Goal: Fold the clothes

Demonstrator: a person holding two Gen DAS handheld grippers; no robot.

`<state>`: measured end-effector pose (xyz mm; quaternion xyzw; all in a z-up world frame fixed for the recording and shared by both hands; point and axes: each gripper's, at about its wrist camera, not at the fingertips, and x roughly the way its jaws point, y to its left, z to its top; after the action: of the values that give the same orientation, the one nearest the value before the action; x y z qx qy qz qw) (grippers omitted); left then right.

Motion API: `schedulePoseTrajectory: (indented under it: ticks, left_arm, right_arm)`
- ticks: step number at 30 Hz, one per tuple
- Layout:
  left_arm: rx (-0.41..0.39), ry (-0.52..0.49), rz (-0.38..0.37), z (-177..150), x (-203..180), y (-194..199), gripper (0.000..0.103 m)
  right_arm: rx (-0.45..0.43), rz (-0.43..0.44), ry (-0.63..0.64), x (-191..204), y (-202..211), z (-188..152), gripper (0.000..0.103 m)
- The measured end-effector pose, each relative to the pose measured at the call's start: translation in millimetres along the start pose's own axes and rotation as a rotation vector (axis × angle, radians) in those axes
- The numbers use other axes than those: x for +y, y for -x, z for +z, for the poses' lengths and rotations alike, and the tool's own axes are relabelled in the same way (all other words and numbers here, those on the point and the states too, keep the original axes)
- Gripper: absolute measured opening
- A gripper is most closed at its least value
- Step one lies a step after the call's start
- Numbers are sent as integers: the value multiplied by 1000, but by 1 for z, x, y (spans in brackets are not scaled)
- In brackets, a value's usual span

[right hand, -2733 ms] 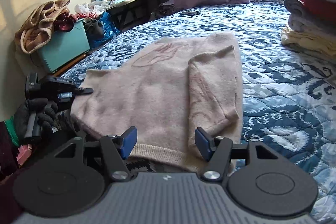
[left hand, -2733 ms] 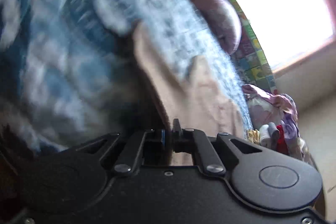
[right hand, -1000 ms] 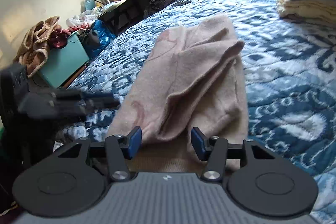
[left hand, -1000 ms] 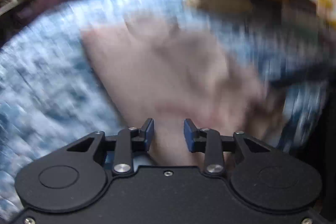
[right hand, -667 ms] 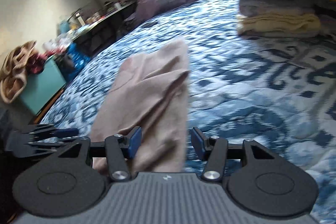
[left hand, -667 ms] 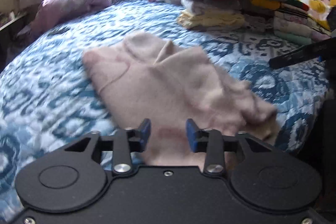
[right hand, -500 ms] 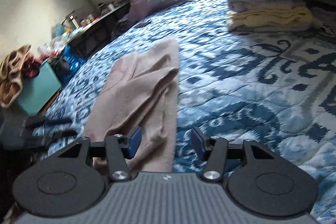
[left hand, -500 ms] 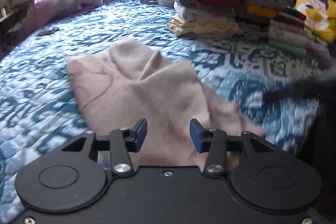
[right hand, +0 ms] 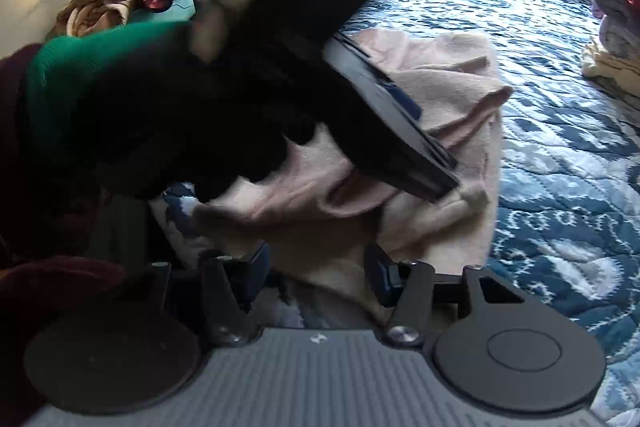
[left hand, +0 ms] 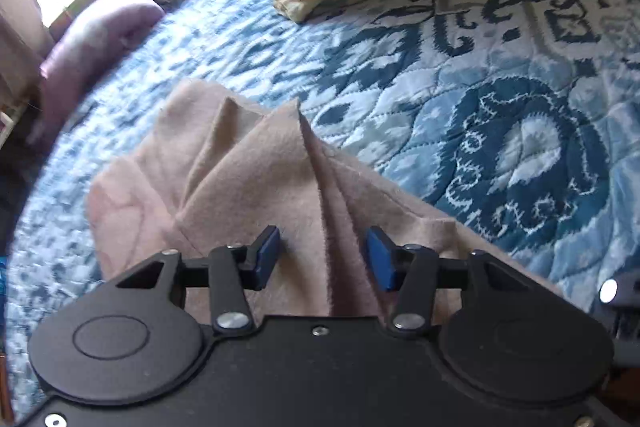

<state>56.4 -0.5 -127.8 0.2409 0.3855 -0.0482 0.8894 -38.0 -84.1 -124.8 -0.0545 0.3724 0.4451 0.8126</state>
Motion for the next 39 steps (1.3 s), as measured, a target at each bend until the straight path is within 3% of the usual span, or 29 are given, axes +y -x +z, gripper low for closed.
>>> schedulePoseTrajectory:
  ticks: [1, 2, 4, 10, 12, 15, 18, 22, 29, 32, 35, 37, 39]
  left_arm:
    - [1, -27, 42, -1, -3, 0, 20]
    - [2, -52, 83, -2, -6, 0, 10]
    - [-10, 8, 40, -3, 12, 5, 10]
    - [-107, 466, -280, -29, 131, 34, 8]
    - [-137, 603, -351, -48, 172, 35, 8]
    - [-152, 797, -455, -82, 217, 18, 8]
    - [-109, 901, -480, -112, 230, -4, 7]
    - [-72, 951, -508, -134, 225, -15, 7]
    - [-103, 949, -547, -134, 222, -7, 7]
    - [-106, 985, -557, -134, 225, -8, 7]
    - [-91, 993, -560, -135, 224, -7, 7]
    - [-62, 996, -534, -138, 224, -10, 7]
    - [-32, 998, -508, -141, 223, -13, 7]
  right_arm:
    - [1, -3, 0, 1, 0, 0, 53]
    - [0, -13, 9, 2, -1, -1, 53]
    - [-5, -45, 54, 8, 0, -1, 53]
    - [-51, -153, 179, 28, -3, 10, 56]
    - [-66, -170, 224, 36, -11, 16, 56]
    - [-88, -190, 296, 48, -23, 24, 57]
    - [-109, -209, 367, 61, -35, 32, 57]
    - [-132, -216, 438, 77, -49, 41, 57]
    - [-148, -112, 444, 87, -43, 55, 57]
    - [-140, -19, 477, 91, -29, 61, 64]
    - [-156, -58, 491, 96, -38, 63, 72]
    - [-100, -60, 480, 94, -61, 60, 68]
    - [19, -77, 524, 91, -86, 47, 45]
